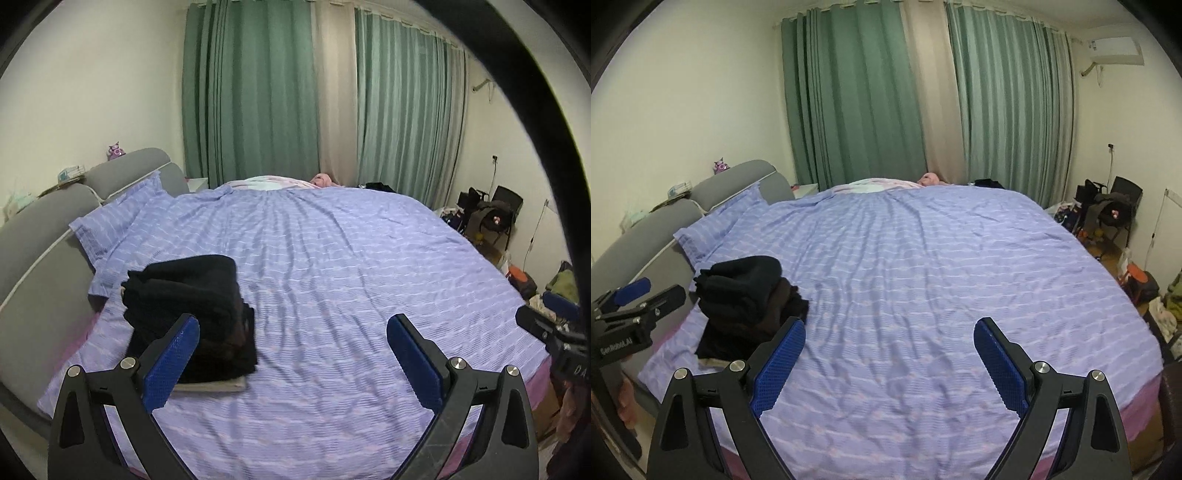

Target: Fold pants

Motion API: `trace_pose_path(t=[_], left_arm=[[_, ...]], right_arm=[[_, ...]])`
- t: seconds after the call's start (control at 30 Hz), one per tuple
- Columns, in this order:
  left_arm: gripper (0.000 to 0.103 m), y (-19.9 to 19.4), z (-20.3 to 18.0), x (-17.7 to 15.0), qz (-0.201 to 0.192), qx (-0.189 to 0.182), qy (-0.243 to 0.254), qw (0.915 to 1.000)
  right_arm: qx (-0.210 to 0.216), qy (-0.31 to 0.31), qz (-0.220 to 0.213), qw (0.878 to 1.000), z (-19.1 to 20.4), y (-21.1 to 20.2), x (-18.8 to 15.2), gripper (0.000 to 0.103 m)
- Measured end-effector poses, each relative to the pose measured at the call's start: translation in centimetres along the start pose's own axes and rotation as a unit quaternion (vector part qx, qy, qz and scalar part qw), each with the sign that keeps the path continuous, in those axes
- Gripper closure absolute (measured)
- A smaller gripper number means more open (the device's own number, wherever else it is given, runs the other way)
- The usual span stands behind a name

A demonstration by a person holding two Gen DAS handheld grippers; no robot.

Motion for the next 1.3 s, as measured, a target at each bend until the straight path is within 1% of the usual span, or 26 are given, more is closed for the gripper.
trace_pose_path(t=[0.2, 0.33, 0.47, 0.63, 0.93, 1.1, 1.3], left_arm=[[0.000, -2.5, -4.7, -0.2, -0.009, 0.008, -0.002, 0.9999], [0.000, -4.0, -7.6, -0.1, -0.015, 0.002, 0.005, 0.9999], [0.000, -4.6, -9.2, 0.1, -0.019, 0.006, 0.011, 0.9997], [0.000, -5.4, -11.2, 0.0, -0.020, -0.005, 0.010, 0.9997], [0.000, -6.1, -13.5, 0.2, -0.028, -0.009, 0.020, 0.9994], [0.000, -6.0, -14.2, 0.2, -0.028, -0.008, 0.025, 0.9993], [0.000, -5.9, -14.5, 0.0, -0.023, -0.014, 0.020, 0.9994]], right_arm=[[0.013, -0.004, -0.008, 1.000, -3.7, -3.0, -0.1, 0.010], [0.017, -0.002, -0.018, 1.000, -5.3, -4.7, 0.2, 0.010], [0.019, 0.000, -0.022, 1.000, -6.7, -6.2, 0.2, 0.010], [0.022, 0.003, -0.027, 0.999, -8.2, -7.7, 0.1, 0.010], [0.021, 0.015, -0.023, 0.999, -10.4, -8.4, -0.1, 0.010], [0.016, 0.013, -0.023, 1.000, -10.8, -8.6, -0.3, 0.010], [0.010, 0.015, -0.025, 1.000, -11.0, -8.7, -0.4, 0.010]])
Point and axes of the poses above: each gripper's, at about its wrist camera, not at the fingertips, and y roughly the way its jaws point, z to its left, x to its top, the point moved 5 cm from there along y, roughly the way its jaws point, and after that the axes turned 6 degrees about y, right-handed, at the moved point
